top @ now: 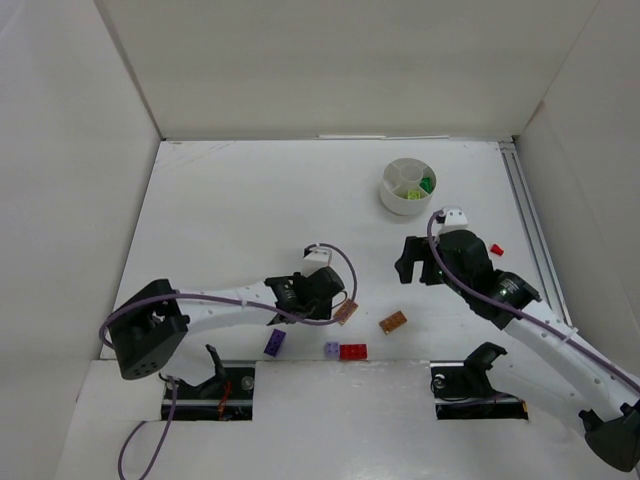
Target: Sort the legos into containers by color
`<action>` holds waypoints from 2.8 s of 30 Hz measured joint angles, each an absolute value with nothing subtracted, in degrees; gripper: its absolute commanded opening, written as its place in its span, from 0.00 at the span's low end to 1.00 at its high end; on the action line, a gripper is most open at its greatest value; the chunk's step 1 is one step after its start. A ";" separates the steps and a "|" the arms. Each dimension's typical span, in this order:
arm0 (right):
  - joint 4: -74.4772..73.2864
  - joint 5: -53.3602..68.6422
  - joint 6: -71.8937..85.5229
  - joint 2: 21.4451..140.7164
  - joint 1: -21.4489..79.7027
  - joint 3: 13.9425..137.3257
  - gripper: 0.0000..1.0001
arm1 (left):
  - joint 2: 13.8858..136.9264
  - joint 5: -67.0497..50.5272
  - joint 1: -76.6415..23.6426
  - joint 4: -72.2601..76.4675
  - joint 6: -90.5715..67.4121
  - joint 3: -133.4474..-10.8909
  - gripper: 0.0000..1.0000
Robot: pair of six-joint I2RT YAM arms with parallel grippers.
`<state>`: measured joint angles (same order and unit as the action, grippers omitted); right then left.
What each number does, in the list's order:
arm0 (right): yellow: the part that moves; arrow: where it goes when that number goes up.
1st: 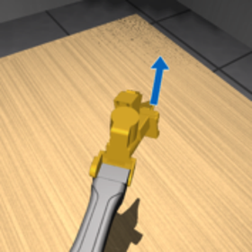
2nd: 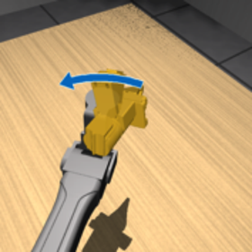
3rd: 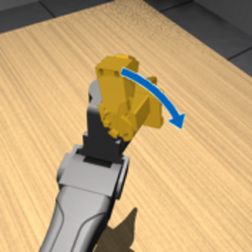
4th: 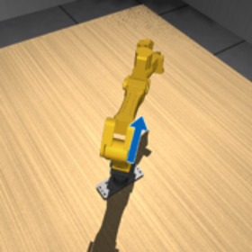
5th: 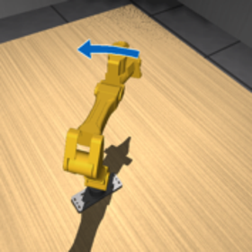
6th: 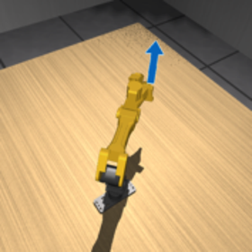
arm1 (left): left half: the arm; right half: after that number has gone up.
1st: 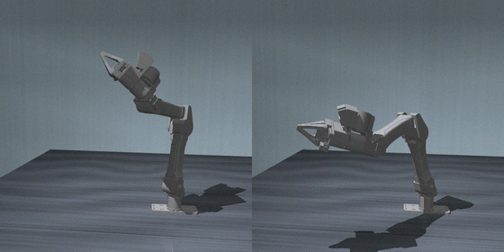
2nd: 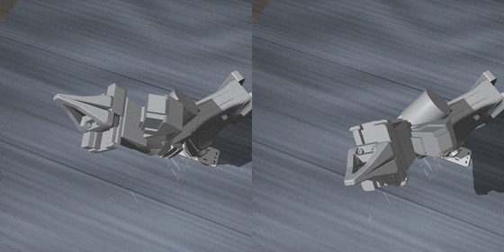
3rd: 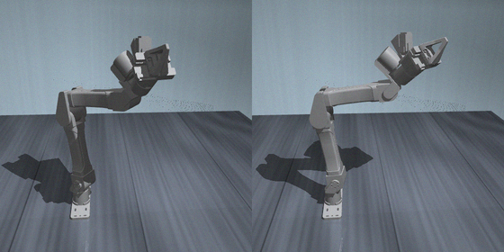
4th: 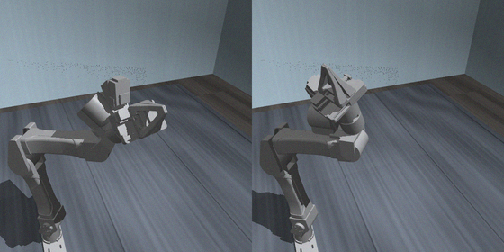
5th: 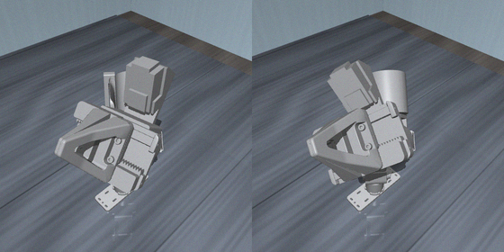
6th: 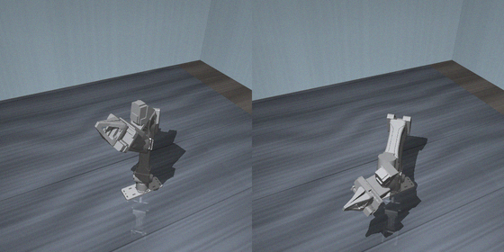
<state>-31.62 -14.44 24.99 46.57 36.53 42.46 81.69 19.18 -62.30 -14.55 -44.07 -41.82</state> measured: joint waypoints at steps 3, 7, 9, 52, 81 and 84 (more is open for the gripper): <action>-29.95 -10.72 22.68 45.69 36.53 42.09 1.00 | 78.63 18.70 -62.30 -14.85 -43.72 -41.82 0.27; -26.24 -3.46 18.61 43.33 37.15 40.62 1.00 | 70.89 18.37 -62.30 -15.75 -43.48 -43.62 0.27; -24.27 0.86 16.32 41.74 37.71 39.83 1.00 | 66.35 18.06 -62.04 -15.55 -43.27 -45.56 0.28; -0.86 35.64 -10.46 50.96 48.10 48.49 0.33 | 49.41 -11.75 -57.34 -1.15 -34.09 -51.59 0.33; -13.47 9.34 -3.07 70.65 29.28 64.55 0.10 | 51.20 17.04 -55.61 -14.90 -37.60 -56.53 1.00; -16.23 6.39 -1.87 77.28 21.85 72.12 0.11 | 55.88 10.13 -46.59 -13.89 -36.91 -56.64 1.00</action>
